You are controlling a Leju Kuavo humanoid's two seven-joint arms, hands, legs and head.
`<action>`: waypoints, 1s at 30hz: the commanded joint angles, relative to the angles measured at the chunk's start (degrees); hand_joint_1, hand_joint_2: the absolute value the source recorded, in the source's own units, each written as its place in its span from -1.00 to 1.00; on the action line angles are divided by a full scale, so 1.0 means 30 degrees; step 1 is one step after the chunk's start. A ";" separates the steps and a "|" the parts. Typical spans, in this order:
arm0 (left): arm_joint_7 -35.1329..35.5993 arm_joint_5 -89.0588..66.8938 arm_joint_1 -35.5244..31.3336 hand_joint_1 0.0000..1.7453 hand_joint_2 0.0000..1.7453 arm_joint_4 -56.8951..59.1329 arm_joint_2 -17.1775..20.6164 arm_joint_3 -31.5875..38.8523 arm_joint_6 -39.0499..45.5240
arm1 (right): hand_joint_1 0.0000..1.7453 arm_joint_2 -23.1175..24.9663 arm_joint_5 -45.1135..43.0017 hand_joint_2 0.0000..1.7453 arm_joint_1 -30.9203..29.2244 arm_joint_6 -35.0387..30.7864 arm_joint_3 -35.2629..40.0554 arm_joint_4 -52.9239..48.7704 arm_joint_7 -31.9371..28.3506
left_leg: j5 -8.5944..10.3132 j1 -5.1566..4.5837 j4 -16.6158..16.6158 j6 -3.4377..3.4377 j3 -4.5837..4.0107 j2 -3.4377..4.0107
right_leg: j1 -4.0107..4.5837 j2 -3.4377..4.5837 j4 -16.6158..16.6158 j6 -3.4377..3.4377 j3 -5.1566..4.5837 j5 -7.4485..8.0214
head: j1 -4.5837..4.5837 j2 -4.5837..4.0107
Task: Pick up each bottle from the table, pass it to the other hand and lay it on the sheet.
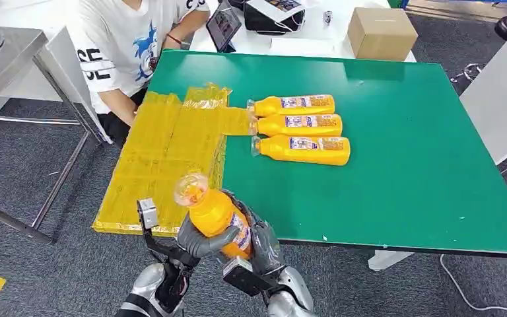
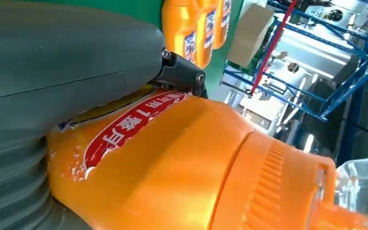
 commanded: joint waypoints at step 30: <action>-0.5699 -0.9428 -0.6506 1.00 1.00 0.3562 0.0572 0.6431 1.3107 | -1.00 -0.1402 -0.2964 -1.00 0.1652 0.1191 0.3201 -1.1494 0.0050 | -0.0004 0.0040 0.0002 -0.0041 0.0060 -0.0023 | 0.0033 0.0005 0.0025 -0.0040 0.0066 -0.0017 | 0.0007 0.0000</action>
